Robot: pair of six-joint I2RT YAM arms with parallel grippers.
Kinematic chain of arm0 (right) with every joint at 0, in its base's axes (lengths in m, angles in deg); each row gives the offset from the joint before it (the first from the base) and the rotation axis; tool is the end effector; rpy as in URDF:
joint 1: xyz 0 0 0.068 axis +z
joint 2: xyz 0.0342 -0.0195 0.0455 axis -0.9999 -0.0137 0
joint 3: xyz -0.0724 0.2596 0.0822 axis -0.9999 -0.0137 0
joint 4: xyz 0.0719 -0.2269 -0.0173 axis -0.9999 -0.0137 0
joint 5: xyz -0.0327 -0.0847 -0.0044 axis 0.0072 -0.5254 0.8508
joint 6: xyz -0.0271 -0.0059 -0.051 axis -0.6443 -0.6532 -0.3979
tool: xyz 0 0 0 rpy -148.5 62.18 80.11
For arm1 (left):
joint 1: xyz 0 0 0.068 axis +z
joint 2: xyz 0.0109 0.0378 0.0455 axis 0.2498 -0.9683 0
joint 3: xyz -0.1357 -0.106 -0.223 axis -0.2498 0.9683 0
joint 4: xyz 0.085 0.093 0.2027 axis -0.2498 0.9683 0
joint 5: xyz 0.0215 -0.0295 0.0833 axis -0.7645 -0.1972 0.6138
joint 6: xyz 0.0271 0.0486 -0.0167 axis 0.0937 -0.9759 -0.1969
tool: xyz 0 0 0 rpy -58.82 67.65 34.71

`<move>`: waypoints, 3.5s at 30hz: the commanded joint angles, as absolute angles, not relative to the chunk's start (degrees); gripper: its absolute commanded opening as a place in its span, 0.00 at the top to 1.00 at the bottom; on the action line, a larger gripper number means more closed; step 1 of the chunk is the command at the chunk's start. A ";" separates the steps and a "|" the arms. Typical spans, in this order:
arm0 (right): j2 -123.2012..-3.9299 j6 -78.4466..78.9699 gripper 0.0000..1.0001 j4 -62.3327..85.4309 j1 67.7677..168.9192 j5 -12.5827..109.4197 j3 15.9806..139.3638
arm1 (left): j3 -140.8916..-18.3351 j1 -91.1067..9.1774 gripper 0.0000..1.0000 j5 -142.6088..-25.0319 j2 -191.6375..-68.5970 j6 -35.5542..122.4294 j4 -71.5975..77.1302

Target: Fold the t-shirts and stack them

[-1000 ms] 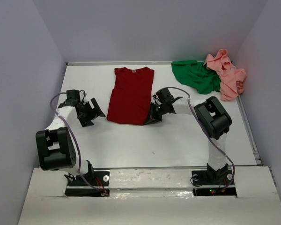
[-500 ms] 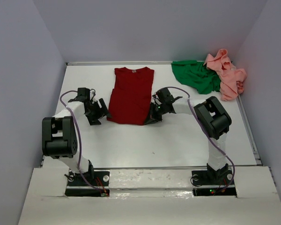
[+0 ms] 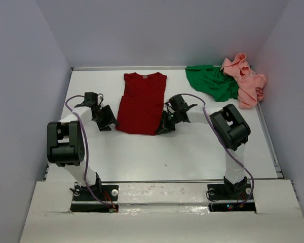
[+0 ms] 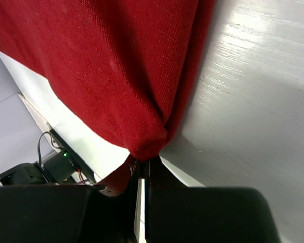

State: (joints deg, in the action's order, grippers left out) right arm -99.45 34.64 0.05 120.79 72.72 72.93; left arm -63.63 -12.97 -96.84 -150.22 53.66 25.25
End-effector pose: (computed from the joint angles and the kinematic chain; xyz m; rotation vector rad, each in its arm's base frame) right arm 0.3273 0.2270 0.1470 0.0071 2.8159 1.1214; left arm 0.3120 -0.0069 0.1948 -0.3986 2.5947 -0.6102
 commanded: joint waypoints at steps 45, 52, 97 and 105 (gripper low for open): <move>-98.07 26.50 1.00 -16.85 121.12 65.48 78.50 | -63.52 -16.40 1.00 -99.73 -154.56 52.86 32.38; -91.83 24.74 1.00 -25.20 121.12 63.10 75.44 | -60.62 -22.28 1.00 -100.34 -149.12 56.37 33.87; -57.10 26.76 1.00 -42.43 123.23 63.99 63.29 | -69.31 -47.51 1.00 -92.88 -127.39 73.34 54.00; -60.35 25.00 1.00 -45.42 123.23 60.82 71.91 | -73.89 -46.81 1.00 -90.68 -129.86 73.61 55.32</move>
